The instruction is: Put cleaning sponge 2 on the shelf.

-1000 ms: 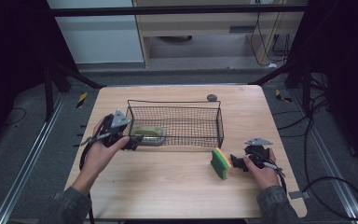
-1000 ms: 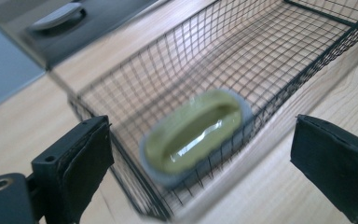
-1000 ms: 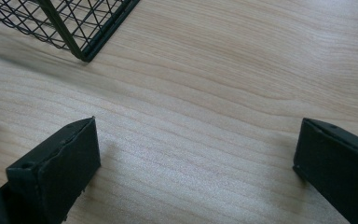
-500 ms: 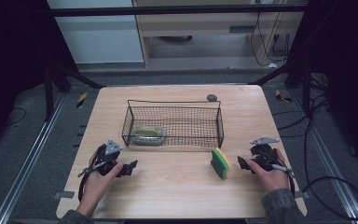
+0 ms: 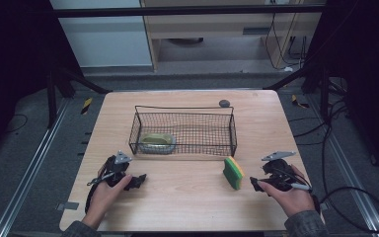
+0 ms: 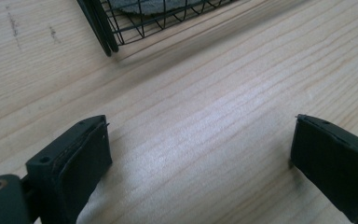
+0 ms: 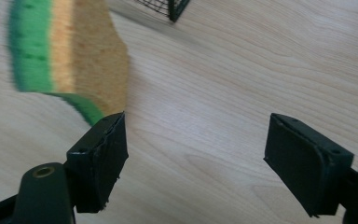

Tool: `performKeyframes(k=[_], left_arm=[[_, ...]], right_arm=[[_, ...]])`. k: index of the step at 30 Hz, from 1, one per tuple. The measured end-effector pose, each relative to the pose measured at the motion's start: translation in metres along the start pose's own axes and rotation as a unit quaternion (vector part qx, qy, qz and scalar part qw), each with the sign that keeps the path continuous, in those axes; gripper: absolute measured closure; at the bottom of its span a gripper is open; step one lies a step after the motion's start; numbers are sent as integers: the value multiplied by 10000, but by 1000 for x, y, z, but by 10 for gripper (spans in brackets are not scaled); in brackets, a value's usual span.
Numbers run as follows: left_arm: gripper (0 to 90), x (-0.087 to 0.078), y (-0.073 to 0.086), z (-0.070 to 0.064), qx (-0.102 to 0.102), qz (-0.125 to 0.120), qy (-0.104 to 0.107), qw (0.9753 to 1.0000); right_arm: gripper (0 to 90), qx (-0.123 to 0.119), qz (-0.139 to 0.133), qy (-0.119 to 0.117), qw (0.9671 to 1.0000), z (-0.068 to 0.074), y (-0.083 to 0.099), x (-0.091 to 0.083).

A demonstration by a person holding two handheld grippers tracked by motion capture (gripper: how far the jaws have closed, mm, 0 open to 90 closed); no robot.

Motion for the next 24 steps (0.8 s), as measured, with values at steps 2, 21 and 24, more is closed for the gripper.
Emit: performKeyframes(k=[2,21,24], left_arm=[[28,3,-1,1,70,-49,-67,9999],[0,7,-2,0,70,-302,-21,9995],[0,7,-2,0,63,-305,-25,9995]], right_arm=[[201,-63,55,-27,10000,8,-4,-4],[151,-440,517,-379,9970,61,-53,-14],[155,-428,619,-359,9965,63,-55,-9]])
Point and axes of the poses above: each handheld gripper's, and its own axes: x roughly forward along the jaws, y roughly out of its underside, z roughly to its left, the point moved 9 cm from there along x, roughly forward along the jaws, and after that the axes turned 4 degrees about -y, right-handed, at the moved point
